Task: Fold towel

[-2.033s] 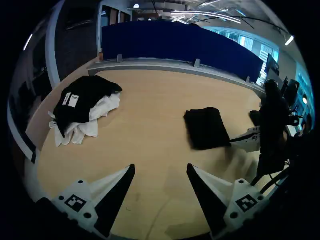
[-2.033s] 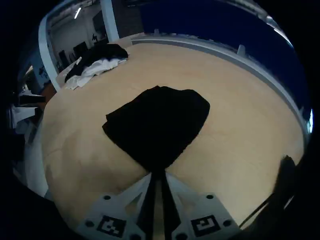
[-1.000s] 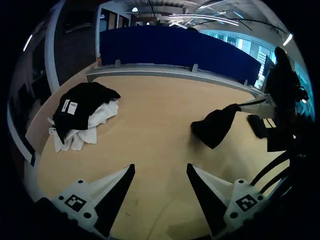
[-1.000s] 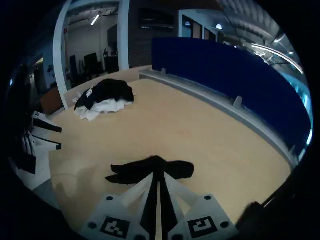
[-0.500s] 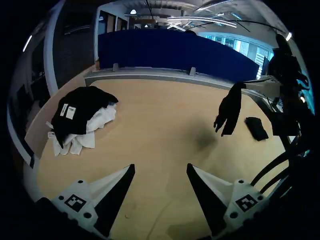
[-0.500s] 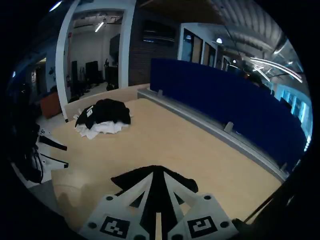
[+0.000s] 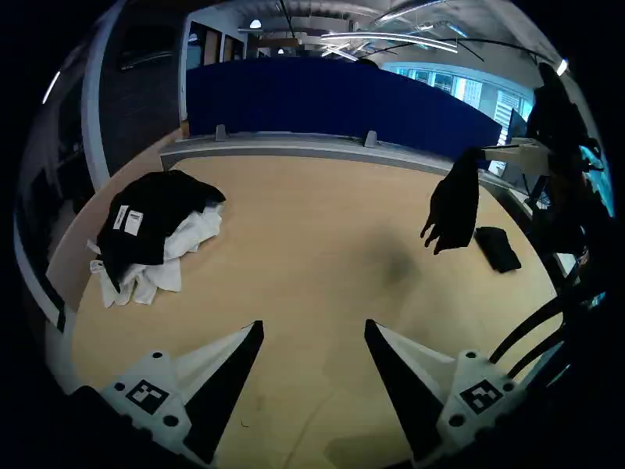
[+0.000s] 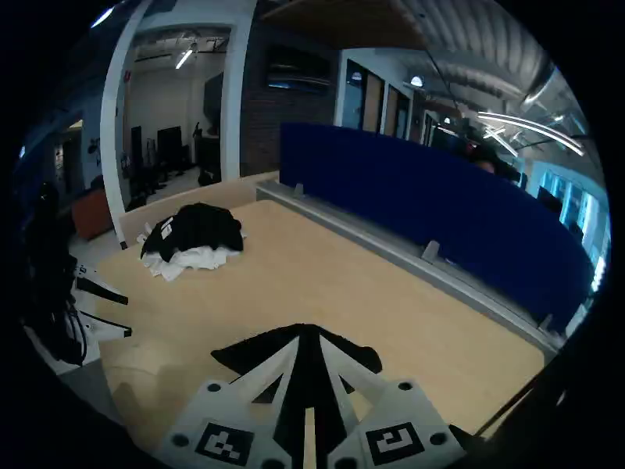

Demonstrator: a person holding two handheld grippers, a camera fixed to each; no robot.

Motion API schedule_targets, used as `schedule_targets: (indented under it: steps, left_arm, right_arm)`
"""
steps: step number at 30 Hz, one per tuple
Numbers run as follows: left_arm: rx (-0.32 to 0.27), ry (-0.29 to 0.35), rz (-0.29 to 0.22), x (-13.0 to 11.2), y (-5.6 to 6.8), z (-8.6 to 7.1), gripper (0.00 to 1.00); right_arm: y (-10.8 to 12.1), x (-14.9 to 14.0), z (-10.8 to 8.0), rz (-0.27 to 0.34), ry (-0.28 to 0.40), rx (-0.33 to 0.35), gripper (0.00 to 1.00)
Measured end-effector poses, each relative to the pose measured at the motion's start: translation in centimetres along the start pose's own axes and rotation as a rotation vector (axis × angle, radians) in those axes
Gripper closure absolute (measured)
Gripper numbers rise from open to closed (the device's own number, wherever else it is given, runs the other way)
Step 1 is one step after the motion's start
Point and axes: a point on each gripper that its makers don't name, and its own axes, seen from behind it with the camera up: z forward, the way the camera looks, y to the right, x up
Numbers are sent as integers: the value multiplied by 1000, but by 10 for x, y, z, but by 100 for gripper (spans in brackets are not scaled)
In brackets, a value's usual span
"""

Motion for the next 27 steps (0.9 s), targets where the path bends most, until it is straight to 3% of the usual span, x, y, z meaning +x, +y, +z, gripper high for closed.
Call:
schedule_targets:
  steps: [10, 27]
  left_arm:
    - [-15, -8, 6, -2, 8, 4, 4]
    - [-27, -26, 25, -2, 26, 13, 4]
  right_arm:
    - [41, -6, -22, 55, 6, -50, 97]
    - [162, -41, -70, 109, -34, -214, 97]
